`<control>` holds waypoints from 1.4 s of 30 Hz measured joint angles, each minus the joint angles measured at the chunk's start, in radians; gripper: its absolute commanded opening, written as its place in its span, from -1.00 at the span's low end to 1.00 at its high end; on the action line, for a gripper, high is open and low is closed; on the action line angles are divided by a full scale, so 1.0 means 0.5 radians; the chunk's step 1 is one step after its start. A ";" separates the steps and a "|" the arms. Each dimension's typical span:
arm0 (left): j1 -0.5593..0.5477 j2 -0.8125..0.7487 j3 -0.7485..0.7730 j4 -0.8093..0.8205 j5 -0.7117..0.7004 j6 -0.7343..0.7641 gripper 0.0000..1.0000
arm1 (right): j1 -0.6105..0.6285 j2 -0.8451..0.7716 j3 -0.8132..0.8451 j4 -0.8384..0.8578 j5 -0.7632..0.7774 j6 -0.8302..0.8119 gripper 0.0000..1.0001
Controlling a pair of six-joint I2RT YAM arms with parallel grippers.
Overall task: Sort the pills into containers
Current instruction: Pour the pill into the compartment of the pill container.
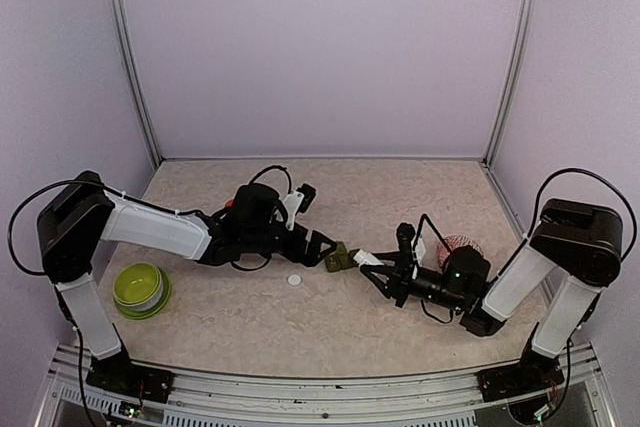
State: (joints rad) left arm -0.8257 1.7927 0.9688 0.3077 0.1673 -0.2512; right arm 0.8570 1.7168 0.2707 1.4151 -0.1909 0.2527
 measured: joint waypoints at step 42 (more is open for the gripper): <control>0.056 0.074 -0.221 0.418 0.221 -0.013 0.98 | -0.127 0.266 0.349 -0.442 -0.056 0.003 -0.92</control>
State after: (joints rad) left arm -0.7979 1.8297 0.8581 0.5167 0.2779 -0.2577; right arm 0.7937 1.8496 0.4450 1.1942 -0.2188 0.2543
